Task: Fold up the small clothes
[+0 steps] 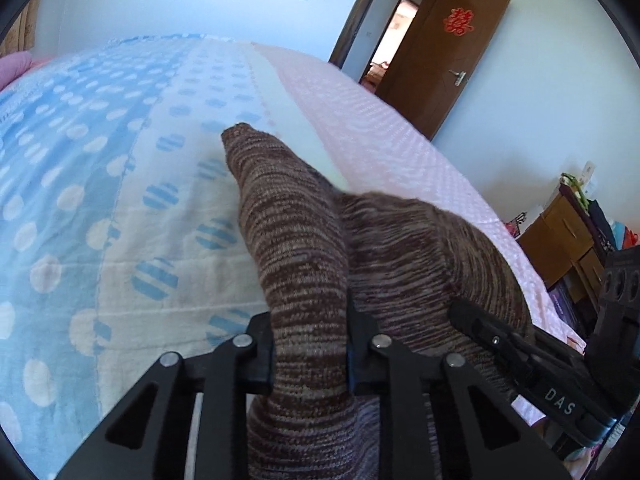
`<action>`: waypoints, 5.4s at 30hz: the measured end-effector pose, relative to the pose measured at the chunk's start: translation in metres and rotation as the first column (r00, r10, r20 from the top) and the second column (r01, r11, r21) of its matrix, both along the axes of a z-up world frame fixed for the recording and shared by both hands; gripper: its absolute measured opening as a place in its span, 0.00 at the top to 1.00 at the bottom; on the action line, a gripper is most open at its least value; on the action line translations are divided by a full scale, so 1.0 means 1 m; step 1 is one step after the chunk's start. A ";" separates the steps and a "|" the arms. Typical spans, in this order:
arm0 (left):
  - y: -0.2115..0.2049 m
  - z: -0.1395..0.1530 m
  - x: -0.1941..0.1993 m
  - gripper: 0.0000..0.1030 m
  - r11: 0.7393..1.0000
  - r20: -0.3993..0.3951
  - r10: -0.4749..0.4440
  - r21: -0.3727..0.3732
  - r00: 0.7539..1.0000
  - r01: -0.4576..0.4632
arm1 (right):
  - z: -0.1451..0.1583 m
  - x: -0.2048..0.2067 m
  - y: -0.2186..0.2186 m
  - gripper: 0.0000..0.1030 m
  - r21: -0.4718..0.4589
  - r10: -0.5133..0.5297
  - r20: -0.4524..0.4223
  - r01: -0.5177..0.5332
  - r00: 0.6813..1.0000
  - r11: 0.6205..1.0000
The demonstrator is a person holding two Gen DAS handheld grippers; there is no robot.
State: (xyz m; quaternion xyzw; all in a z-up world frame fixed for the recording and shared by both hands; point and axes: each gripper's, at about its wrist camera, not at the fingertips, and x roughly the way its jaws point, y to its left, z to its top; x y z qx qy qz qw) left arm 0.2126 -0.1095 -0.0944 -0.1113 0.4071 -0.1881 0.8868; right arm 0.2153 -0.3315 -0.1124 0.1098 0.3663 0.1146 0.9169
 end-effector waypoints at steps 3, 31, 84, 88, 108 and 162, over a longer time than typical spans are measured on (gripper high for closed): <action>-0.008 0.025 -0.020 0.77 0.998 0.076 -0.045 0.040 0.996 0.042 | 0.026 -0.025 0.010 0.78 -0.042 -0.016 0.073 0.019 0.997 0.999; -0.199 -0.008 -0.097 0.73 0.949 0.021 -0.290 0.134 0.957 0.285 | 0.003 -0.165 -0.156 0.78 -0.082 -0.404 0.022 0.404 0.914 0.911; -0.130 -0.010 -0.218 0.40 0.933 -0.023 -0.252 0.260 0.968 0.249 | 0.001 -0.310 -0.120 0.64 0.023 -0.360 -0.185 0.370 0.914 0.929; -0.129 0.007 -0.235 0.27 0.931 0.072 -0.263 0.279 0.962 0.234 | 0.021 -0.338 -0.107 0.59 -0.087 -0.366 -0.132 0.357 0.921 0.930; -0.087 0.123 -0.329 0.00 0.960 0.417 -0.167 0.275 0.894 0.052 | 0.137 -0.415 -0.055 0.32 -0.178 -0.383 0.264 0.435 0.885 0.883; -0.080 0.150 -0.372 0.00 0.972 0.469 -0.145 0.231 0.871 0.038 | 0.169 -0.449 -0.041 0.21 -0.138 -0.373 0.384 0.452 0.845 0.881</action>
